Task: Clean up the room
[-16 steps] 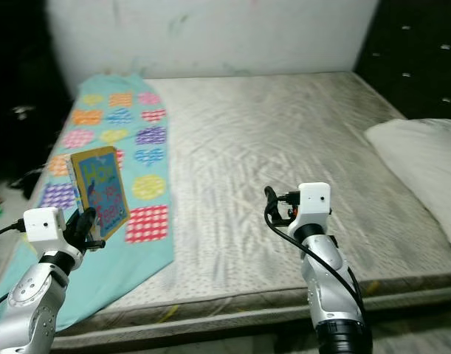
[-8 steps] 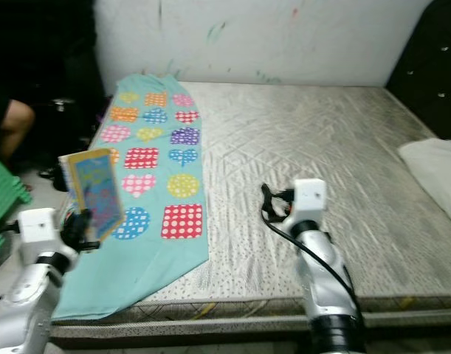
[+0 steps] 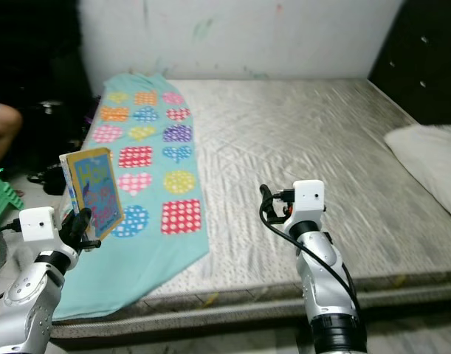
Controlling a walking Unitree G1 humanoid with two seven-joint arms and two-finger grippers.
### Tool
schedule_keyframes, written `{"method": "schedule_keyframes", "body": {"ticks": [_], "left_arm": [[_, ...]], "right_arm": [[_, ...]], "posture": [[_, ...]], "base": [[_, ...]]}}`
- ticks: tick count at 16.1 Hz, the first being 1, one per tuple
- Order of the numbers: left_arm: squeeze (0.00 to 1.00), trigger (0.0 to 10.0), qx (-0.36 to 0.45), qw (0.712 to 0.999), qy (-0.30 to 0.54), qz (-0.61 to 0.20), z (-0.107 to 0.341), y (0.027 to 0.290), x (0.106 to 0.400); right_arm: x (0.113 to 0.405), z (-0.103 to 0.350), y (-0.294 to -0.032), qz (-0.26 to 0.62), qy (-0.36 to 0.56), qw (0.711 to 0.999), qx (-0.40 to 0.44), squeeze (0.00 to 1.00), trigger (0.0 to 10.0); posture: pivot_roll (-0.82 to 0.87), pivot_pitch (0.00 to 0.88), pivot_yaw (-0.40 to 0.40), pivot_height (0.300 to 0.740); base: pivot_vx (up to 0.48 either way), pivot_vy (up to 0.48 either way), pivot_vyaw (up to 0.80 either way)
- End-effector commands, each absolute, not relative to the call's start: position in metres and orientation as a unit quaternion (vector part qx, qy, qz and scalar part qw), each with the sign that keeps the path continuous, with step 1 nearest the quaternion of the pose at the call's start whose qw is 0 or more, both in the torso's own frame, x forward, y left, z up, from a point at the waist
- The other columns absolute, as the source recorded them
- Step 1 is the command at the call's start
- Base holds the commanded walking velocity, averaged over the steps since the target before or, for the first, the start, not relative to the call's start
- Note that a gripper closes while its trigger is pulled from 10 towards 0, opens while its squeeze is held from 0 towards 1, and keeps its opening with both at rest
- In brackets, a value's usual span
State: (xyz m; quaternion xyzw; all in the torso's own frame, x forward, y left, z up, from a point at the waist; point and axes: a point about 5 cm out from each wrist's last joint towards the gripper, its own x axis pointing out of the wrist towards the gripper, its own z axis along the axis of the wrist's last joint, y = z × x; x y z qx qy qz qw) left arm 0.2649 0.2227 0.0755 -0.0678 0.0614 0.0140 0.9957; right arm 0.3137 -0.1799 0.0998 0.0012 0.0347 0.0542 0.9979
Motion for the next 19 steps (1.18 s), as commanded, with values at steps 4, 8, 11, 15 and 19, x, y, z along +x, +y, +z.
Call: {"method": "schedule_keyframes", "body": {"ticks": [4,8,11,15,19], "left_arm": [[0.0,10.0,-0.067,0.997,0.041,0.001,0.0828,0.2176,0.2693],[0.0,10.0,-0.068,0.997,0.042,0.0,0.0822,0.2171,0.2693],[0.0,10.0,-0.067,0.997,0.043,-0.001,0.0816,0.2166,0.2692],[0.0,10.0,-0.068,0.997,0.043,-0.002,0.082,0.2161,0.2699],[0.0,10.0,-0.083,0.996,0.028,-0.02,0.0852,0.2139,0.2705]], "right_arm": [[0.3157,0.1012,-0.1838,0.053,0.031,0.998,-0.009,0.0,10.0],[0.3164,0.101,-0.1816,0.06,0.03,0.998,-0.016,0.0,10.0],[0.3163,0.1003,-0.181,0.063,0.031,0.997,-0.017,0.0,10.0],[0.3163,0.099,-0.1802,0.067,0.033,0.997,-0.021,0.0,10.0],[0.3151,0.0972,-0.179,0.068,0.034,0.997,-0.021,0.0,10.0]], "posture": [[-0.06,0.0,0.022,0.74],[-0.06,0.0,0.02,0.74],[-0.06,0.0,0.02,0.74],[-0.06,0.0,0.018,0.74],[-0.06,0.0,0.019,0.74]], "base": [[0.0,-0.289,0.0],[0.0,-0.319,0.0],[0.0,-0.316,0.0],[0.0,-0.307,0.0],[0.0,-0.074,0.0]]}}
